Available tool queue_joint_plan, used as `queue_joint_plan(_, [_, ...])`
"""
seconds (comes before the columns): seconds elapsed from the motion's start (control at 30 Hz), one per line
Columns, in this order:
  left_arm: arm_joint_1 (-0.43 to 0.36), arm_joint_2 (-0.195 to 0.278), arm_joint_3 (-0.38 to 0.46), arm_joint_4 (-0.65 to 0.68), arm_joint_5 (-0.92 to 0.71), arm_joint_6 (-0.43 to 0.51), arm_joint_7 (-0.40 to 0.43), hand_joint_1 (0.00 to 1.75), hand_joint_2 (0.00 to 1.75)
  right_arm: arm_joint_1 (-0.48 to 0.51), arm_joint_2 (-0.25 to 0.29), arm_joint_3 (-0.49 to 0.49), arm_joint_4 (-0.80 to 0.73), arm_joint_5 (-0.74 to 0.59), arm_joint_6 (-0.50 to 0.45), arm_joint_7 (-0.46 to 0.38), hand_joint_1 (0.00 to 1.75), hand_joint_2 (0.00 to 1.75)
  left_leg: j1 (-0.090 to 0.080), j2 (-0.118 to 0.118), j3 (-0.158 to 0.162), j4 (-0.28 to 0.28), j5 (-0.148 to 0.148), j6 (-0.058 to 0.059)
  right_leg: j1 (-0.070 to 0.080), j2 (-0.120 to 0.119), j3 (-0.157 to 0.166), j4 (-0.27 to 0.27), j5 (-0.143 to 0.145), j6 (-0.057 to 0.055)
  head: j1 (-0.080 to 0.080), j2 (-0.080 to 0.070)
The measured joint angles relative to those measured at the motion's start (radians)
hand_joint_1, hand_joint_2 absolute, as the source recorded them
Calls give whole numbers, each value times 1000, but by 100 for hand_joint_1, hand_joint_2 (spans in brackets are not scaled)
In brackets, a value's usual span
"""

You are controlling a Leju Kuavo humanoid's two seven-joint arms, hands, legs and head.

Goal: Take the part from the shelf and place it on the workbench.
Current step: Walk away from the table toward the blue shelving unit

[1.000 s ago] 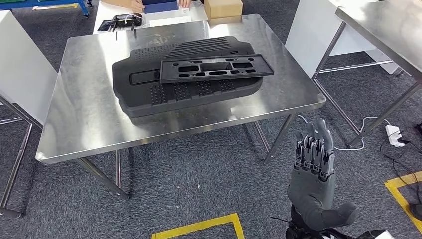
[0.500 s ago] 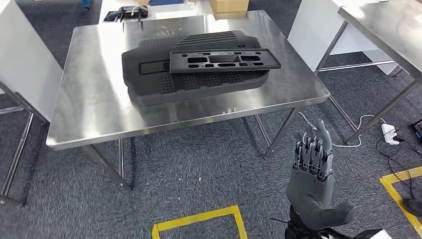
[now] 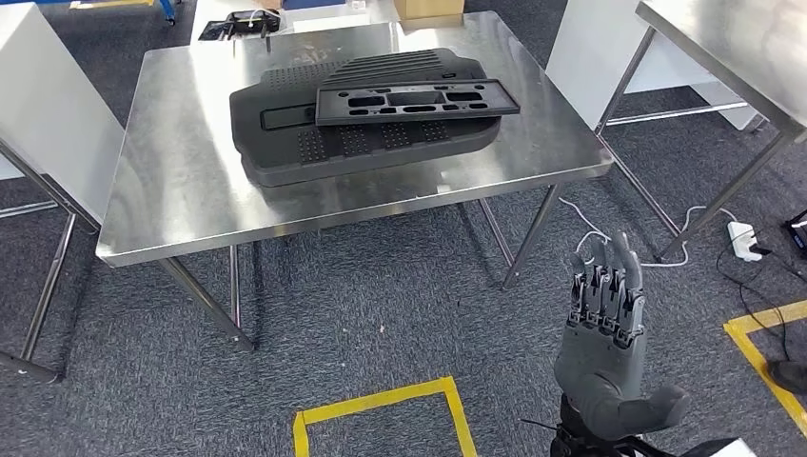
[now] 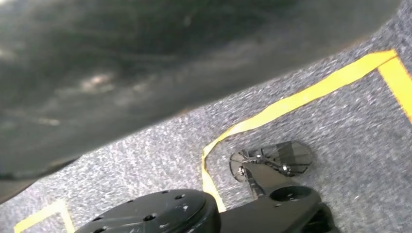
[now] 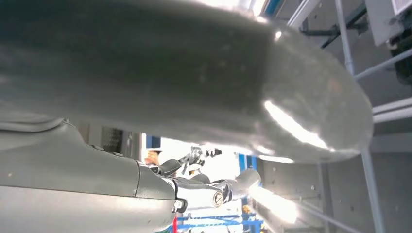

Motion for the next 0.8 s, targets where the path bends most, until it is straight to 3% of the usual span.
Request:
queue_joint_plan(0.07, [0, 2, 2, 0, 0, 0, 0, 0, 0, 4, 0, -3, 3, -1, -5, 4, 0, 0, 1, 0, -35, 119, -89, -5, 0, -2, -12, 1, 13, -9, -3, 0])
queue_joint_plan(0.1, [0, 2, 3, 0, -1, 0, 0, 0, 0, 6, 0, -5, 5, -2, -7, 6, 0, 0, 2, 0, -48, 177, -117, -8, 1, -3, -19, 3, 18, -9, -3, 0])
queue_joint_plan(0.13, [1, 3, 4, 0, -1, 0, 0, 0, 0, 8, 0, -6, 7, -4, -10, 6, 0, 0, 3, 0, -48, 209, -127, -11, 1, -4, -27, 6, 22, -8, -3, 0])
queue_joint_plan(0.17, [1, 3, 4, 0, -1, 0, 0, 0, 0, 10, 0, -8, 10, -6, -12, 7, 0, 0, 4, 1, -30, 204, -119, -13, 0, -4, -34, 10, 25, -5, -3, 0])
queue_joint_plan(0.2, [1, 4, 5, 0, -1, 0, 0, 0, 0, 12, 0, -11, 12, -8, -14, 8, 0, 0, 6, 1, 8, 160, -97, -15, -1, -4, -40, 14, 27, -3, -3, 0])
queue_joint_plan(0.27, [0, 5, 5, 0, -2, 0, 0, 0, 0, 14, 0, -15, 15, -11, -17, 10, 0, 0, 9, -1, 95, 32, -62, -16, 1, -4, -54, 28, 28, 2, -4, 0])
queue_joint_plan(0.33, [0, 5, 5, 0, -4, 0, 0, 0, 0, 16, 0, -18, 16, -12, -20, 12, 0, 0, 6, -4, 130, -32, -54, -8, 5, -4, -65, 40, 31, 11, -2, 0])
queue_joint_plan(0.4, [1, 6, 6, 0, -5, 0, 0, 0, 0, 18, -1, -21, 17, -12, -22, 14, 0, 0, 2, -5, 120, -35, -48, 5, 6, -2, -71, 42, 40, 25, 0, 0])
queue_joint_plan(0.47, [0, 6, 6, 0, -5, 0, 0, 0, 0, 21, -1, -27, 17, -12, -27, 14, 0, 0, 1, -3, 107, -40, -36, 25, 3, -1, -90, 58, 29, 33, 1, 0])
queue_joint_plan(0.53, [0, 6, 6, 0, -5, 0, 0, 0, 0, 23, -1, -32, 17, -8, -35, 15, 0, 0, 2, -1, 90, -43, -22, 43, 1, 1, -131, 141, -27, 28, 4, 0])
queue_joint_plan(0.6, [0, 6, 6, 0, -5, 0, 0, 0, 0, 26, -1, -36, 18, -3, -45, 19, 0, 0, 1, 1, 68, -43, -8, 50, 0, 1, -181, 274, -91, 25, 6, 0])
queue_joint_plan(0.63, [0, 6, 6, 0, -5, 0, 0, 0, 0, 28, -1, -38, 20, -2, -48, 22, 0, 0, 1, 2, 58, -42, 0, 50, 0, 1, -192, 316, -107, 28, 6, 0])
queue_joint_plan(0.67, [0, 6, 6, 0, -5, 0, 0, 0, 0, 30, -1, -39, 22, -2, -50, 24, 0, 0, 1, 2, 49, -42, 7, 49, 0, 1, -183, 321, -106, 35, 6, 0])
queue_joint_plan(0.7, [0, 5, 7, 0, -5, 0, 0, 0, 0, 32, -2, -41, 24, -2, -51, 26, 0, 0, 1, 2, 41, -42, 13, 47, 0, 1, -151, 281, -91, 43, 6, 0])
queue_joint_plan(0.73, [0, 5, 7, 0, -5, 0, 0, 0, 0, 32, -2, -41, 25, -2, -52, 26, 0, 0, 2, 2, 34, -42, 20, 44, 0, 1, -102, 209, -70, 49, 6, 0])
queue_joint_plan(0.8, [0, 5, 7, 0, -4, 1, 0, 0, 0, 33, -2, -42, 26, -2, -54, 27, 0, 0, 1, 1, 25, -44, 33, 34, 3, 2, -10, 66, -43, 49, 5, 0])
